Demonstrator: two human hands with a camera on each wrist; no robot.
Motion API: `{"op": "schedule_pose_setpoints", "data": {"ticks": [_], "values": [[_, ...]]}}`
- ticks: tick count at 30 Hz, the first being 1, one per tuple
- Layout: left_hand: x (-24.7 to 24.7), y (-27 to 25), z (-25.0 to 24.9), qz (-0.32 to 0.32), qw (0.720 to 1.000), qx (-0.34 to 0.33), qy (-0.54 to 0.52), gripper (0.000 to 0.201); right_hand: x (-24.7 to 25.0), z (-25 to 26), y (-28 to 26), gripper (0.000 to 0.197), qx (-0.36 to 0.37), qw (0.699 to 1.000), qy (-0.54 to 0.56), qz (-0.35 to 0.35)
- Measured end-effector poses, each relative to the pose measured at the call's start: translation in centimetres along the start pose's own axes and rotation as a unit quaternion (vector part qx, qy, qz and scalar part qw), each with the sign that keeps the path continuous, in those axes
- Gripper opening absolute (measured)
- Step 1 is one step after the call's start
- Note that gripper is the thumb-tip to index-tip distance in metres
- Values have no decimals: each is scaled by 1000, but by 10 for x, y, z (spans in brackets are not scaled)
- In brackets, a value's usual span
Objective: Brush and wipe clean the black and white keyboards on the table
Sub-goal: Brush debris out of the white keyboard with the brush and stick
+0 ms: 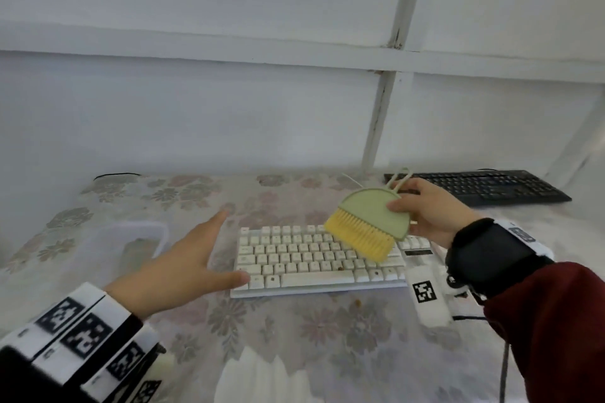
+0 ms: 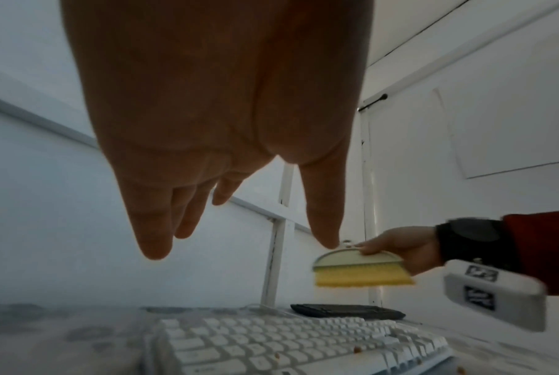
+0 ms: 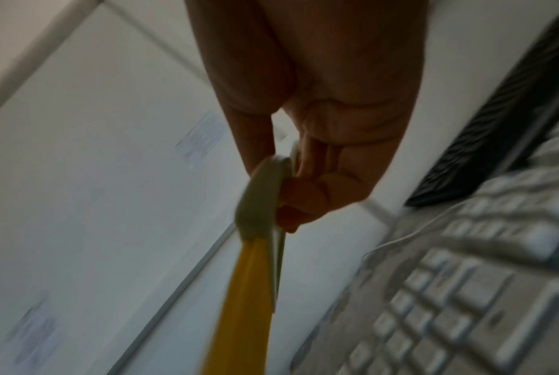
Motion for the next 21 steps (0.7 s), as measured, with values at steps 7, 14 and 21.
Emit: {"op": "schedule_pose_setpoints", "data": {"ticks": [7,14,21], "values": [[-39,59,5,24,995,93,6,117,137,-16,1,43,-74,995,65,-11],[-59,76,24,36,985,171,6,145,210,-40,21,14,-95,989,76,-88],[-54,83,42,42,980,190,47,178,206,-65,32,12,-132,985,71,-85]]}}
Point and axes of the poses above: each hand's wrist, its own y-axis towards the middle knuckle, its own x-axis out of the back of the hand, z = x × y, the point moved 8 cm from there along y, towards the middle knuckle, and after that the axes turned 7 degrees about -x, right-handed, at the moved point
